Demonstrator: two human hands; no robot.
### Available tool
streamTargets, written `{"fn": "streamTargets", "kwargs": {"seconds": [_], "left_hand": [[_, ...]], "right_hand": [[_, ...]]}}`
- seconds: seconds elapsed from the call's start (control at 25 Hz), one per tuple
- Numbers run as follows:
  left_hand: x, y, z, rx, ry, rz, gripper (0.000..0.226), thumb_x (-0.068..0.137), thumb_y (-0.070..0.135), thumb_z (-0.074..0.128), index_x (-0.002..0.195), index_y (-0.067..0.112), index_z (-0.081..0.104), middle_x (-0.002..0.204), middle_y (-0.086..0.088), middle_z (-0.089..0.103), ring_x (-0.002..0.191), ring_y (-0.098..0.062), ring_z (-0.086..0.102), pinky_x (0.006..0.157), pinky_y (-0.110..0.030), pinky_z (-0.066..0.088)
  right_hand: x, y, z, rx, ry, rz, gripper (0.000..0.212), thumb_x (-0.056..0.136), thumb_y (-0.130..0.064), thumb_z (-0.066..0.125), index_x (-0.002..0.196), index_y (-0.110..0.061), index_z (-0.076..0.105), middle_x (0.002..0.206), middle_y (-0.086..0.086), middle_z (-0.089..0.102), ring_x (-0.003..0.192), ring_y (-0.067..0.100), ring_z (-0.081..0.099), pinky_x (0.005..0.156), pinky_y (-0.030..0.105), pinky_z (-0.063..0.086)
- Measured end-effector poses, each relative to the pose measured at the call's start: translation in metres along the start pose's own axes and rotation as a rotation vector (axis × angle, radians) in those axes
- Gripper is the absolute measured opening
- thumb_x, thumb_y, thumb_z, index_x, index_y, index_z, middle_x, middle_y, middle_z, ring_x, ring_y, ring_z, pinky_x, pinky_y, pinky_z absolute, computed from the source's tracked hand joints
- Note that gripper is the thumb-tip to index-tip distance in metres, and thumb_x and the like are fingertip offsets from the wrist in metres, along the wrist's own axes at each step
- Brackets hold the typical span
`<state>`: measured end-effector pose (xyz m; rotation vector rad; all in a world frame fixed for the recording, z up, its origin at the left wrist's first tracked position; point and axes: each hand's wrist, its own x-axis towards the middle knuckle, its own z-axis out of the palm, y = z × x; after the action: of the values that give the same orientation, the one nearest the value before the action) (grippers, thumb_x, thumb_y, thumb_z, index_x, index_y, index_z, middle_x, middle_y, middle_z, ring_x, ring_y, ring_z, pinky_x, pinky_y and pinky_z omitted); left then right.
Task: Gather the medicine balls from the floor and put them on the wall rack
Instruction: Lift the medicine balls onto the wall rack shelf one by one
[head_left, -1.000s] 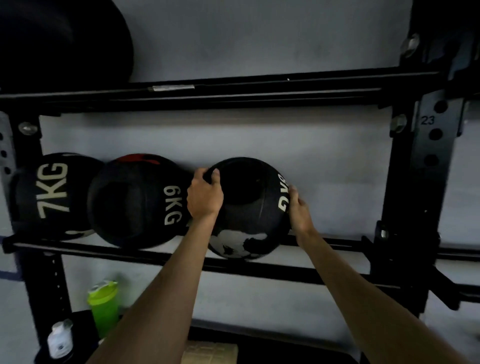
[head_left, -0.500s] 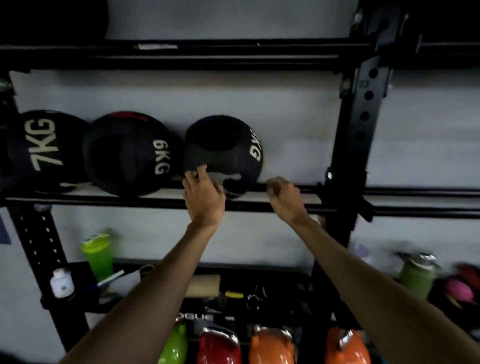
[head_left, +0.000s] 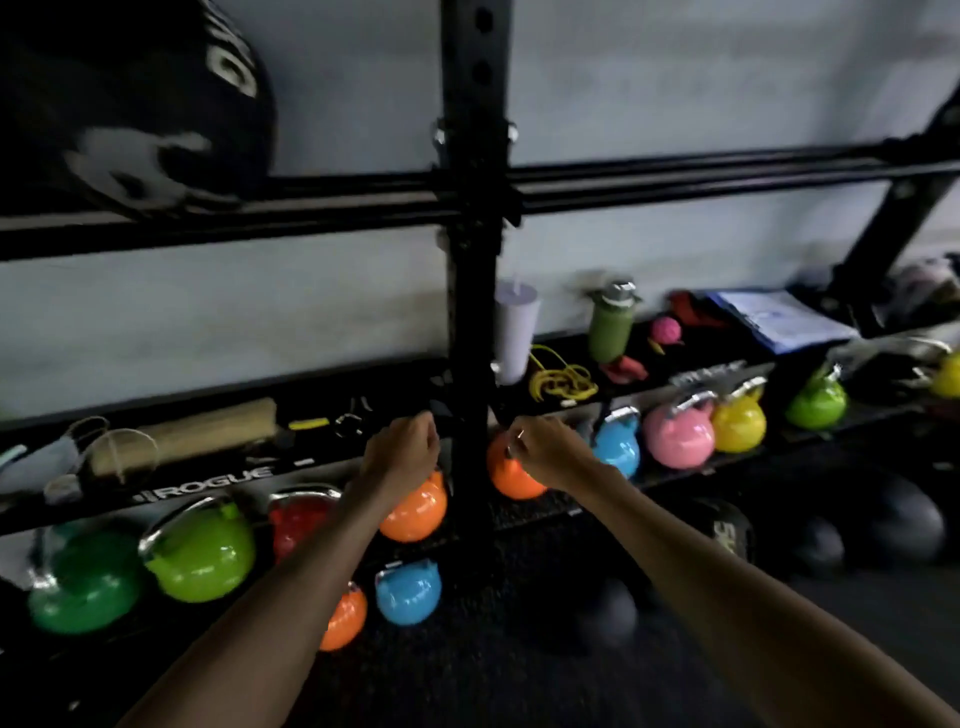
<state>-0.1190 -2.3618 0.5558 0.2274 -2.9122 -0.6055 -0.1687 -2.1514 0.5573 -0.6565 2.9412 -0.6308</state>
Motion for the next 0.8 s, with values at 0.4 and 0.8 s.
{"fn": "streamTargets", "kwargs": {"seconds": [0.4,0.8], "left_hand": [[-0.042,0.150,0.247,0.007,-0.632,-0.059,0.018,0.096,0.027,0.050,0.094,0.016,0.063,0.101,-0.009,0.070,0.099,-0.031,0.065,0.078,-0.035,0.050],[-0.052,0.212,0.392,-0.035,-0.897,-0.350,0.021,0.098,0.028,0.048,0.096,0.013,0.063,0.095,-0.009,0.070,0.090,-0.030,0.068,0.080,-0.039,0.056]], "right_hand": [[-0.121,0.279,0.067,0.152,-0.412,0.394,0.026,0.089,-0.028,0.040,0.085,-0.013,0.061,0.095,0.012,0.071,0.089,0.036,0.069,0.072,0.041,0.054],[-0.143,0.428,0.116,0.288,-0.636,0.569,0.029,0.102,-0.019,0.041,0.104,-0.001,0.063,0.105,0.022,0.069,0.096,0.040,0.066,0.067,0.035,0.040]]}}
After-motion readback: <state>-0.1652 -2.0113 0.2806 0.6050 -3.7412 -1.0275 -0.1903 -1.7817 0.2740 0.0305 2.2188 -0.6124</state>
